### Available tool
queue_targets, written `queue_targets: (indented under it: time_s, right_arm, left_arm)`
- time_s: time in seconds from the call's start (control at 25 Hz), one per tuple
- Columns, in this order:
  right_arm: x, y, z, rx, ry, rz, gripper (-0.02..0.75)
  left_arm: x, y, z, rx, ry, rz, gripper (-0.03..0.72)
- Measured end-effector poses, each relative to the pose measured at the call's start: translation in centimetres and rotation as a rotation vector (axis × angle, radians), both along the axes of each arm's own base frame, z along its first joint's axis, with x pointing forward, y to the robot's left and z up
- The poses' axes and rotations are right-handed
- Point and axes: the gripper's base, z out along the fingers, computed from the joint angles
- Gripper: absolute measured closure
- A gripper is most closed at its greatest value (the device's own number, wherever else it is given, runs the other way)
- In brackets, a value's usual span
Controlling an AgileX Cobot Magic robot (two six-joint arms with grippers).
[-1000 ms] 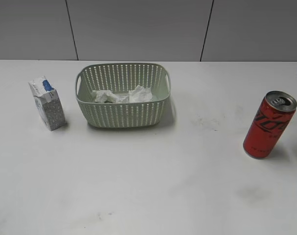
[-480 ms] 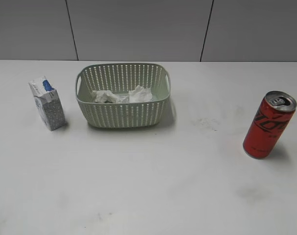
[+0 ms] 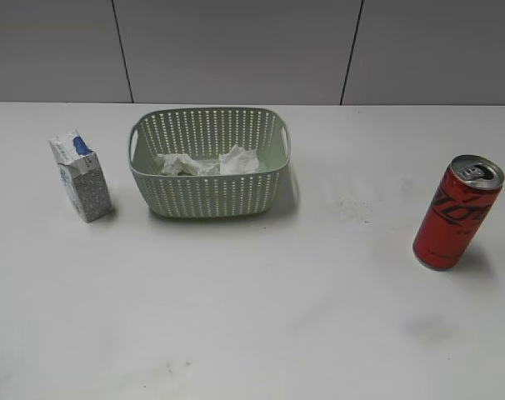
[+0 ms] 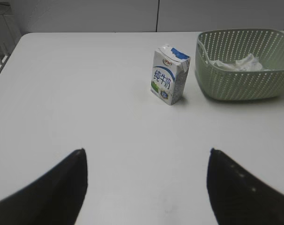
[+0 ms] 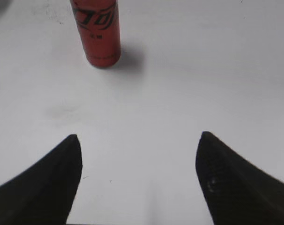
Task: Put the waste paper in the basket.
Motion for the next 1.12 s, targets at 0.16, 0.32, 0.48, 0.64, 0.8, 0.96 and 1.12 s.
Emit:
queue_targets:
  time_s: [0.16, 0.32, 0.48, 0.64, 0.8, 0.96, 1.12]
  right_arm:
    - [-2.2, -0.1, 0.1, 0.01, -0.125, 0.001, 0.166]
    - [-3.2, -0.2, -0.3, 0.012, -0.174, 0.002, 0.166]
    - [-3.3, -0.2, -0.3, 0.009, -0.173, 0.01, 0.166]
    - [-3.3, -0.2, -0.3, 0.006, -0.173, 0.012, 0.167]
    - [-3.3, -0.2, -0.3, 0.005, -0.173, 0.012, 0.167]
    - [-3.3, -0.2, -0.3, 0.005, -0.173, 0.012, 0.167]
    - [-3.3, -0.2, -0.3, 0.005, -0.173, 0.013, 0.167]
  left_arm:
    - [0.0, 0.0, 0.0, 0.0, 0.0, 0.0, 0.1]
    - [0.0, 0.0, 0.0, 0.0, -0.001, 0.0, 0.1]
    - [0.0, 0.0, 0.0, 0.0, -0.001, 0.0, 0.1]
    - [0.0, 0.0, 0.0, 0.0, -0.001, 0.0, 0.1]
    - [0.0, 0.0, 0.0, 0.0, -0.001, 0.0, 0.1]
    - [0.0, 0.0, 0.0, 0.0, -0.001, 0.0, 0.1]
    - [0.0, 0.0, 0.0, 0.0, -0.001, 0.0, 0.1]
